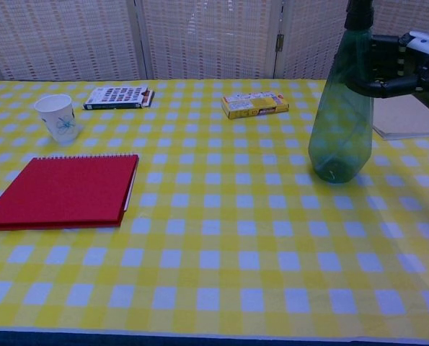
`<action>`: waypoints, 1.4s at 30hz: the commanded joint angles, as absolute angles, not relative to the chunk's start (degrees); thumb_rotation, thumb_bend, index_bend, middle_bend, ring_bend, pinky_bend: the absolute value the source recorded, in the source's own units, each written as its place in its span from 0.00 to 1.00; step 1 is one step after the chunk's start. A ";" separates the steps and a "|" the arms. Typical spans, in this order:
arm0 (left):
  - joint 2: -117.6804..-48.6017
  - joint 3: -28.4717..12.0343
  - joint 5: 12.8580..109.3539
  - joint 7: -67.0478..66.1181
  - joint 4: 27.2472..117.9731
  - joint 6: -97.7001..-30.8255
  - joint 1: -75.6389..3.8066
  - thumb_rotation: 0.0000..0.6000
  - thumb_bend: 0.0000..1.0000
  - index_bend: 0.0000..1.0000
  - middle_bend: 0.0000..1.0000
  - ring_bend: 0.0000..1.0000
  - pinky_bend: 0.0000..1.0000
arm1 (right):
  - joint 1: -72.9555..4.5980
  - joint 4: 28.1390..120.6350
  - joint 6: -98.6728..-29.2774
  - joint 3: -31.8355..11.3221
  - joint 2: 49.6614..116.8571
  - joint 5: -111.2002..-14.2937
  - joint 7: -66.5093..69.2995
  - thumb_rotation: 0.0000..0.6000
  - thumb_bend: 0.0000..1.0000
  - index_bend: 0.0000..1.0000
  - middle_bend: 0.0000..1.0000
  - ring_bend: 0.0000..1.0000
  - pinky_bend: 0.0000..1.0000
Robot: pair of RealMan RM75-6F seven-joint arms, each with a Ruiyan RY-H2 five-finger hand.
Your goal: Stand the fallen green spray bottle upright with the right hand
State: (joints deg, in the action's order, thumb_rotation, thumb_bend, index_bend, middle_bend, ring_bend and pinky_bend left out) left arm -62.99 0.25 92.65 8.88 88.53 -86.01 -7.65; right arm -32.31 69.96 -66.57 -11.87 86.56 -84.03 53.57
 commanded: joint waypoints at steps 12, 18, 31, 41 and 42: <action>-62.52 0.45 91.60 7.96 89.57 -84.54 -7.79 0.41 0.38 0.04 0.00 0.00 0.00 | -31.08 68.68 -67.07 -10.16 85.41 -84.72 56.67 1.00 0.42 0.47 0.44 0.31 0.12; -62.40 0.45 91.51 7.52 89.92 -84.34 -7.83 0.44 0.38 0.07 0.00 0.00 0.00 | -30.52 67.99 -66.84 -9.02 84.92 -85.14 57.95 1.00 0.42 0.35 0.36 0.24 0.06; -62.71 0.49 91.67 7.15 89.72 -84.11 -7.98 0.45 0.38 0.09 0.00 0.00 0.00 | -29.06 67.29 -69.07 -8.71 83.43 -85.50 60.18 1.00 0.42 0.17 0.24 0.14 0.00; -62.81 0.52 91.87 7.12 89.59 -84.43 -7.87 0.44 0.38 0.09 0.00 0.00 0.00 | -27.07 69.98 -69.01 -7.02 78.54 -86.07 63.16 1.00 0.42 0.03 0.13 0.06 0.00; -62.85 0.51 92.01 7.24 89.45 -84.64 -7.83 0.44 0.38 0.09 0.00 0.00 0.00 | -26.37 70.72 -69.77 -6.59 77.38 -86.45 63.02 1.00 0.42 0.01 0.11 0.04 0.00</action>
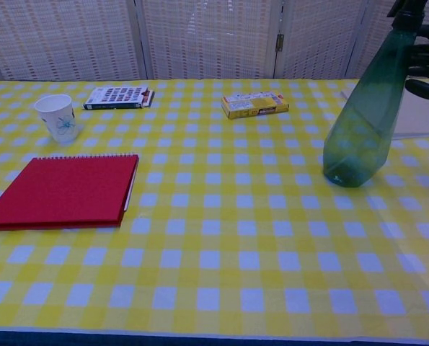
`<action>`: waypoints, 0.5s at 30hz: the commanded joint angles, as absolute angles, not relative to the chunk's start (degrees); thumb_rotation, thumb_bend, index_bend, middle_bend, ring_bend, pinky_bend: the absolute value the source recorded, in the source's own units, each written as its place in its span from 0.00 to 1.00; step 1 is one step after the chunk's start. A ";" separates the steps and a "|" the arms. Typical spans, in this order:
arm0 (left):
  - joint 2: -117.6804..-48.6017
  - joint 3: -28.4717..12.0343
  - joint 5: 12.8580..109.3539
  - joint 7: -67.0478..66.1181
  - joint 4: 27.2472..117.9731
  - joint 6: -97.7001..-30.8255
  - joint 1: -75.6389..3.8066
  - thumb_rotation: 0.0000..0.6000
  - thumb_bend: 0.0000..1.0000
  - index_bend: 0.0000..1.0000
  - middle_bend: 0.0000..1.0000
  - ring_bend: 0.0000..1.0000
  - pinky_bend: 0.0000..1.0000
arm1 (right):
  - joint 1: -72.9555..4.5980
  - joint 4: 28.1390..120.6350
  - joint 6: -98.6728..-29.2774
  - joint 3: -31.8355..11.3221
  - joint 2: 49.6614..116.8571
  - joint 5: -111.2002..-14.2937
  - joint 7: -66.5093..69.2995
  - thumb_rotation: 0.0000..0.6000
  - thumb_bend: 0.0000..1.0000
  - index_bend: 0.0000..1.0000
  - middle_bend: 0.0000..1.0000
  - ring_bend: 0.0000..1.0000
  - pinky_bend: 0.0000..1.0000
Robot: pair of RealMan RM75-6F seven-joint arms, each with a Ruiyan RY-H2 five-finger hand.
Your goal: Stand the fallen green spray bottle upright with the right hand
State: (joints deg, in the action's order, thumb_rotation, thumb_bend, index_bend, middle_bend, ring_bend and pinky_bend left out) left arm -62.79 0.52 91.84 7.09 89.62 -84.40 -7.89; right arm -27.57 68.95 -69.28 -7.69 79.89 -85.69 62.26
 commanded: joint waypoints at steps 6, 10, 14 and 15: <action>-63.00 0.39 92.30 7.31 89.07 -85.45 -7.62 0.45 0.38 0.08 0.00 0.00 0.00 | -19.59 73.55 -78.06 -3.62 72.78 -88.15 57.28 1.00 0.42 0.00 0.04 0.00 0.00; -63.82 -0.04 92.91 6.52 88.57 -87.32 -7.17 0.45 0.38 0.06 0.00 0.00 0.00 | -14.08 74.97 -84.86 -0.44 70.61 -90.63 52.59 1.00 0.41 0.00 0.00 0.00 0.00; -64.77 -0.45 92.87 4.51 88.08 -88.29 -6.87 0.45 0.38 0.05 0.00 0.00 0.00 | -9.65 75.68 -88.75 2.08 67.93 -92.10 32.26 1.00 0.40 0.00 0.02 0.07 0.00; -65.01 -0.61 92.58 3.66 88.03 -88.28 -6.84 0.45 0.38 0.05 0.00 0.00 0.00 | -8.79 76.42 -88.89 2.50 67.55 -91.88 25.87 1.00 0.40 0.00 0.02 0.08 0.00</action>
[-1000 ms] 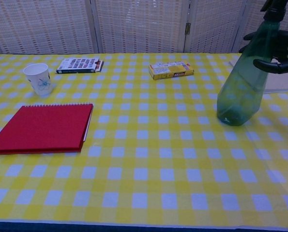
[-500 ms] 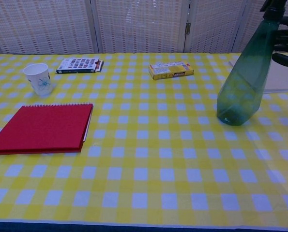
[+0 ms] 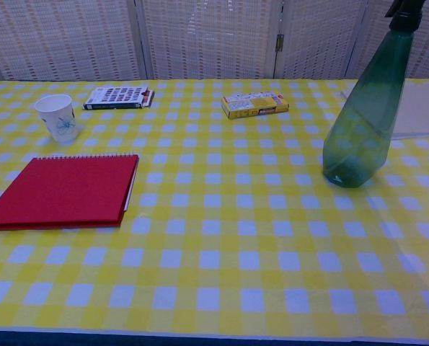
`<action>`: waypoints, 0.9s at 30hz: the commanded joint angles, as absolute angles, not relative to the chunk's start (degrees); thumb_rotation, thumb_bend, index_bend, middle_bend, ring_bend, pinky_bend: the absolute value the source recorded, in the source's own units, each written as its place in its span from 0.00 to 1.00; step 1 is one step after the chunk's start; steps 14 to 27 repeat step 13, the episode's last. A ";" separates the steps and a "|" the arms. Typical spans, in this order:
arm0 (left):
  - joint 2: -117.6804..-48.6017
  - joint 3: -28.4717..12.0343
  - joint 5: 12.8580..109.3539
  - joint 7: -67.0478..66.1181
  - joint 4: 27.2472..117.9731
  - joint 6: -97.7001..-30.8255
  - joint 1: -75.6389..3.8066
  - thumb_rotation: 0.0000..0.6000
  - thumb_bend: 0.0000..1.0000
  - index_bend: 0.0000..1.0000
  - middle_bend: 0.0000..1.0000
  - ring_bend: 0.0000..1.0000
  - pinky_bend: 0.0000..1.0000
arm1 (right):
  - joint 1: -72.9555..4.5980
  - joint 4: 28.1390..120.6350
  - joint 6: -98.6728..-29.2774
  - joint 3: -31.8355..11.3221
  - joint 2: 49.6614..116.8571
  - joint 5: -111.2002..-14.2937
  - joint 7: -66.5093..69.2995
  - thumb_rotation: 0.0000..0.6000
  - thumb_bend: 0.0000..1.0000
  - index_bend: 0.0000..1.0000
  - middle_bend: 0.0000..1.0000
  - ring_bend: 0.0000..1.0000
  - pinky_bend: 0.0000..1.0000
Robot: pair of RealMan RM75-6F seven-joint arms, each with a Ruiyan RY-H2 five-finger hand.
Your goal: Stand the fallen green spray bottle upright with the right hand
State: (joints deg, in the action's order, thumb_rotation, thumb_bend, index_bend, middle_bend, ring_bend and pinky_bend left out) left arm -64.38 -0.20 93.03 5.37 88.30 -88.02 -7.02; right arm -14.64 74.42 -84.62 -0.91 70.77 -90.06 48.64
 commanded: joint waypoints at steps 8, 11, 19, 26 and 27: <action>-65.52 -0.37 92.79 1.51 88.38 -87.66 -7.03 0.45 0.38 0.05 0.00 0.00 0.00 | -3.36 91.26 -91.39 2.55 64.99 -87.41 -5.34 1.00 0.40 0.00 0.00 0.00 0.00; -65.41 -0.17 92.63 0.70 88.64 -87.57 -6.80 0.45 0.38 0.05 0.00 0.00 0.00 | -3.28 92.91 -90.51 2.60 63.82 -87.78 -3.61 1.00 0.40 0.00 0.00 0.00 0.00; -65.33 0.05 92.60 0.23 88.84 -87.37 -6.70 0.45 0.38 0.05 0.00 0.00 0.00 | -3.53 93.04 -89.55 2.41 63.41 -87.59 -2.71 1.00 0.40 0.00 0.00 0.00 0.00; -65.33 0.05 92.60 0.23 88.84 -87.37 -6.70 0.45 0.38 0.05 0.00 0.00 0.00 | -3.53 93.04 -89.55 2.41 63.41 -87.59 -2.71 1.00 0.40 0.00 0.00 0.00 0.00; -65.33 0.05 92.60 0.23 88.84 -87.37 -6.70 0.45 0.38 0.05 0.00 0.00 0.00 | -3.53 93.04 -89.55 2.41 63.41 -87.59 -2.71 1.00 0.40 0.00 0.00 0.00 0.00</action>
